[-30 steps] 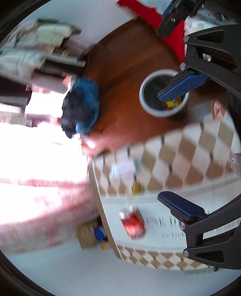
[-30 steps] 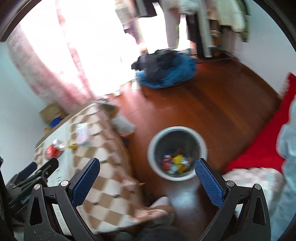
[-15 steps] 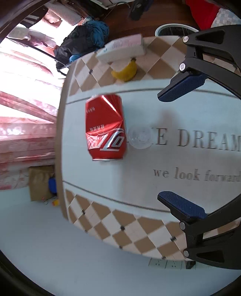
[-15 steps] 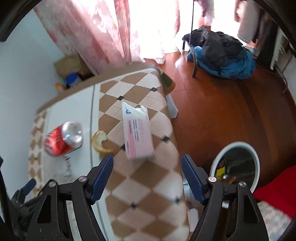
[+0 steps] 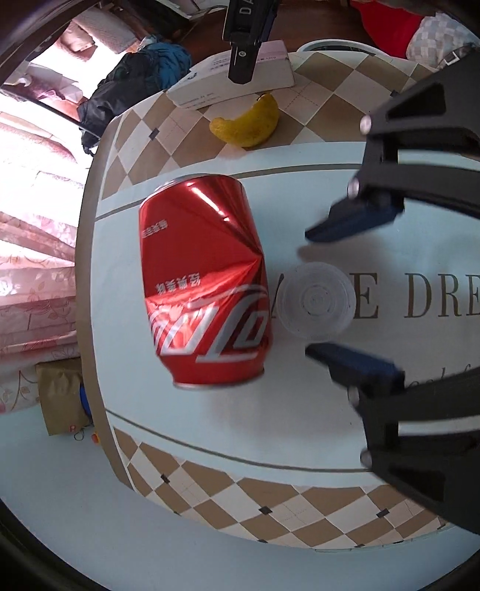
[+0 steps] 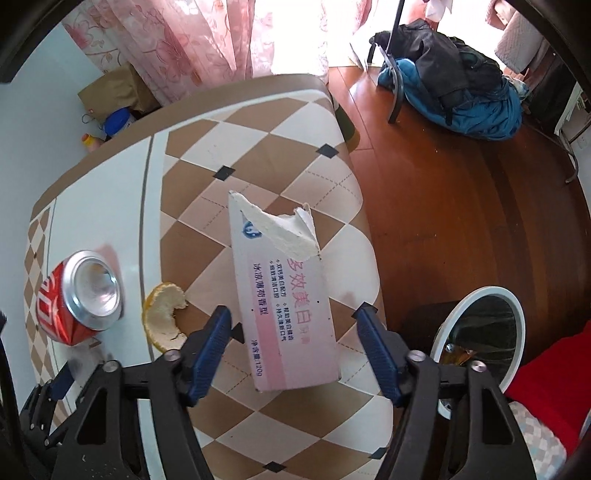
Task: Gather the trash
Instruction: 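Grasp the clear plastic lid with the left tool while the right tool grasps the white tissue box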
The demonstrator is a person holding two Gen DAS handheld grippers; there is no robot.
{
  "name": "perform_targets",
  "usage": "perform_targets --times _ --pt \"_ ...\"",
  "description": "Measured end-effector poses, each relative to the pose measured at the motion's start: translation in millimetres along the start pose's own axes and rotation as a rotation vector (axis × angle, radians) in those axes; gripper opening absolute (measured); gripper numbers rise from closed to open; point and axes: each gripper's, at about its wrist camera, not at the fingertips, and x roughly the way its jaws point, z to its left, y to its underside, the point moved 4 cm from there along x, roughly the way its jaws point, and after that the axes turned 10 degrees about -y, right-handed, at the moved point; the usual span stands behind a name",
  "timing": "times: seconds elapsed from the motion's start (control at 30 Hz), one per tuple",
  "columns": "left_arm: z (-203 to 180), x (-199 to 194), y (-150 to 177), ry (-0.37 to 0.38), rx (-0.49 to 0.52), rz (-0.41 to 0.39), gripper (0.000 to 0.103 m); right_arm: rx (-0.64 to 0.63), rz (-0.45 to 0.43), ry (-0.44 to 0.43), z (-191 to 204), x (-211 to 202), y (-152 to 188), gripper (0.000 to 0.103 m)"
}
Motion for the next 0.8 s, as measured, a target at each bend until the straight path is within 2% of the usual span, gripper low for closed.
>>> perform_targets --times 0.03,0.07,0.1,0.23,0.4,0.63,0.8 --pt "0 1 0 -0.001 0.002 0.001 0.036 0.003 0.003 -0.004 -2 2 0 0.062" --pt "0 0 0 0.000 0.002 -0.007 0.036 0.002 0.007 -0.011 -2 4 1 0.054" --pt "0 0 0 -0.001 0.003 -0.011 0.036 -0.003 0.005 -0.019 -3 2 3 0.051" --pt "4 -6 3 -0.001 -0.003 -0.037 0.036 -0.031 -0.015 -0.013 -1 -4 8 0.051" --pt "12 -28 12 -0.019 -0.012 -0.087 0.036 -0.053 -0.085 -0.027 3 -32 23 0.050" --pt "16 -85 30 -0.011 -0.001 -0.189 0.036 -0.036 -0.189 -0.093 2 -91 64 0.050" --pt "2 -145 34 0.035 0.028 -0.284 0.036 0.005 -0.278 -0.169 -19 -152 90 0.050"
